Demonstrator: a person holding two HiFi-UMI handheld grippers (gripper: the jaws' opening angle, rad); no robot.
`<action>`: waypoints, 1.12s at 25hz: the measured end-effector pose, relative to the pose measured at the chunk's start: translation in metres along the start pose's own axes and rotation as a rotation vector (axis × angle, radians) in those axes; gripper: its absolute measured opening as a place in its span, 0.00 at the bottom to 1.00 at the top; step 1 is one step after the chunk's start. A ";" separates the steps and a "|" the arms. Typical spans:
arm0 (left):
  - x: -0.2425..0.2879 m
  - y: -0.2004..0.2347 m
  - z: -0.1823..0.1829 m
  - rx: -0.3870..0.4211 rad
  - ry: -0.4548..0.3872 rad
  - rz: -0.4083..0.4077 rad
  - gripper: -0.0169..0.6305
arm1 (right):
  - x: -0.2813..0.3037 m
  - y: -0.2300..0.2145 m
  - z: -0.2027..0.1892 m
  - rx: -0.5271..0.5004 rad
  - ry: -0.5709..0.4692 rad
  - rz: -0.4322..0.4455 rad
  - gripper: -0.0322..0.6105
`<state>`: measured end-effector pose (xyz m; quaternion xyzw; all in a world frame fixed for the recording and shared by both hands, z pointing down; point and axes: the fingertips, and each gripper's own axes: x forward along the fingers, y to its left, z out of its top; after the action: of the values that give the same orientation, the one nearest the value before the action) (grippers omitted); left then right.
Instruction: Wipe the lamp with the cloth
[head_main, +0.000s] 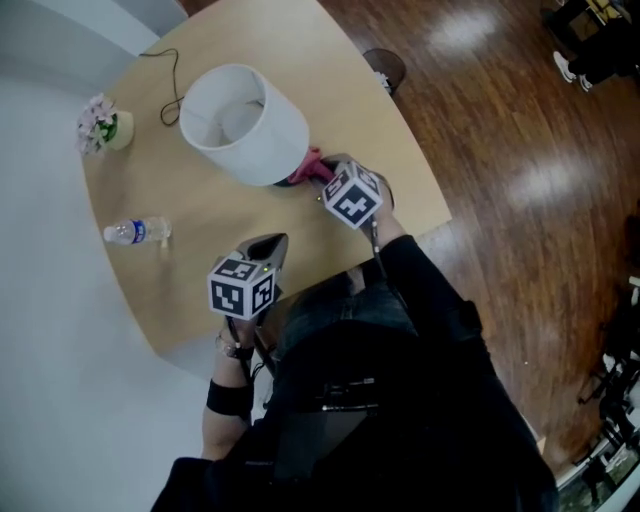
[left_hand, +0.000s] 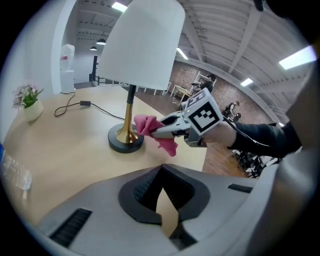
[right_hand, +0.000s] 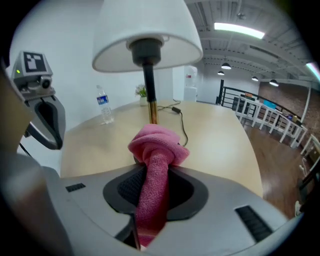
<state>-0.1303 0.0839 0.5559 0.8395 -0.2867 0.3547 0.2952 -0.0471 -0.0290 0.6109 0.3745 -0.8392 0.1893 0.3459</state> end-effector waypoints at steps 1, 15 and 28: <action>0.002 0.001 0.000 -0.008 -0.008 0.005 0.02 | -0.004 0.000 0.011 -0.013 -0.053 0.004 0.21; 0.031 -0.010 -0.015 -0.178 0.030 0.204 0.02 | 0.024 0.008 0.069 -0.157 -0.270 0.203 0.21; 0.082 -0.057 -0.005 -0.281 0.071 0.256 0.02 | 0.051 -0.003 0.033 -0.303 -0.012 0.273 0.21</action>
<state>-0.0454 0.1026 0.6050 0.7338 -0.4270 0.3754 0.3718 -0.0838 -0.0751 0.6252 0.2018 -0.9032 0.1036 0.3644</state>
